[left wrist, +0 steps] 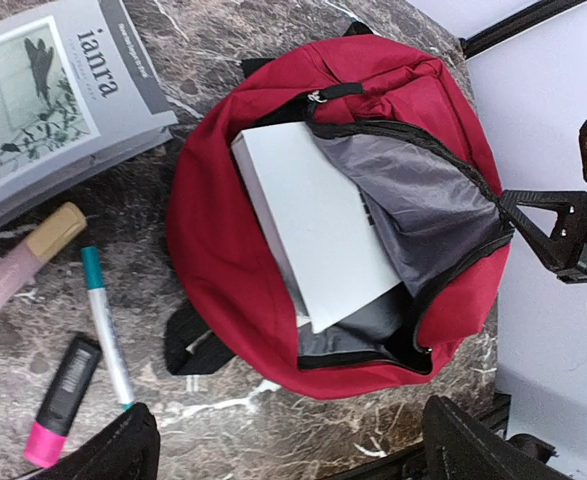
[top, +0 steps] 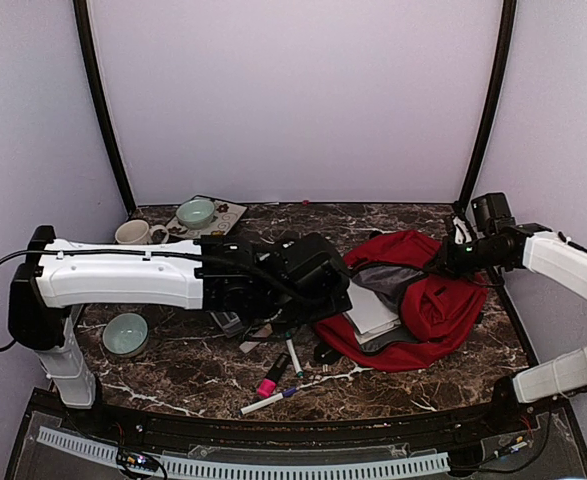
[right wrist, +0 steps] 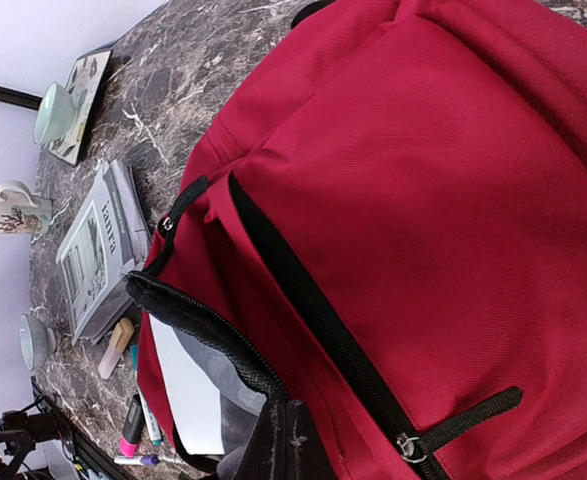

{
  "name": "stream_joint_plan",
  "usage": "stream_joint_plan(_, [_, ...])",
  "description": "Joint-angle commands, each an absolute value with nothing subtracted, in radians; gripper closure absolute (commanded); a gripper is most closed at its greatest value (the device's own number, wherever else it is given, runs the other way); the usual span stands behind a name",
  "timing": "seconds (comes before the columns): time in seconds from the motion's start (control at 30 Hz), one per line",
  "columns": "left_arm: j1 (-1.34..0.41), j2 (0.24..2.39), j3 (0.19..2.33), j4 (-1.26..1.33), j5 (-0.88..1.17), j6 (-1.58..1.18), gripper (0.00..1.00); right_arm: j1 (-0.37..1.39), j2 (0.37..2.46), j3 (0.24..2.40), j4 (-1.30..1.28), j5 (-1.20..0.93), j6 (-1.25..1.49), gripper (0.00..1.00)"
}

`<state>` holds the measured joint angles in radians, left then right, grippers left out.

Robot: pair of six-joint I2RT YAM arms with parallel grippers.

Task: Pack the student bag
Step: Place the largest pocket of the student bag.

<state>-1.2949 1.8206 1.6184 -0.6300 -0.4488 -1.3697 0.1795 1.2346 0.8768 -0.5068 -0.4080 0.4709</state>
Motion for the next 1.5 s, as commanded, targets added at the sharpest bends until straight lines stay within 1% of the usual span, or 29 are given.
stream_joint_plan(0.0, [-1.303, 1.72, 1.57, -0.833, -0.529, -1.27, 0.05, 0.164, 1.263, 0.896, -0.458, -0.383, 0.469, 1.0])
stream_joint_plan(0.17, [-1.288, 1.544, 1.411, -0.853, -0.606, -1.175, 0.02, 0.15, 1.289, 0.916, -0.445, -0.334, 0.471, 1.0])
stream_joint_plan(0.23, [-1.254, 1.459, 1.338, -0.853, -0.608, -1.157, 0.01, 0.144, 1.299, 0.917, -0.428, -0.323, 0.472, 0.97])
stream_joint_plan(0.27, [-1.228, 1.401, 1.304, -0.849, -0.599, -1.146, 0.01, 0.143, 1.304, 0.916, -0.417, -0.322, 0.471, 0.95])
stream_joint_plan(0.43, [-1.078, 1.21, 1.124, -0.756, -0.511, -1.048, 0.02, 0.14, 1.342, 0.961, -0.424, -0.314, 0.458, 0.75])
stream_joint_plan(0.57, [-0.944, 1.135, 1.006, -0.687, -0.403, -0.971, 0.01, 0.14, 1.372, 1.035, -0.465, -0.297, 0.466, 0.6])
stream_joint_plan(0.67, [-0.829, 1.134, 0.976, -0.657, -0.298, -0.896, 0.01, 0.141, 1.402, 1.105, -0.511, -0.277, 0.48, 0.54])
stream_joint_plan(0.83, [-0.688, 1.154, 0.964, -0.646, -0.151, -0.794, 0.01, 0.142, 1.462, 1.249, -0.603, -0.246, 0.516, 0.47])
stream_joint_plan(1.0, [-0.563, 1.165, 0.909, -0.592, -0.015, -0.747, 0.02, 0.183, 1.501, 1.343, -0.623, -0.277, 0.544, 0.45])
stream_joint_plan(1.27, [-0.47, 1.201, 0.843, -0.554, 0.1, -0.723, 0.02, 0.421, 1.557, 1.387, -0.467, -0.2, 0.498, 0.45])
stream_joint_plan(1.33, [-0.448, 1.209, 0.841, -0.551, 0.121, -0.715, 0.02, 0.459, 1.585, 1.394, -0.43, -0.214, 0.486, 0.45])
stream_joint_plan(1.47, [-0.41, 1.243, 0.839, -0.538, 0.136, -0.708, 0.03, 0.517, 1.721, 1.419, -0.353, -0.297, 0.456, 0.46])
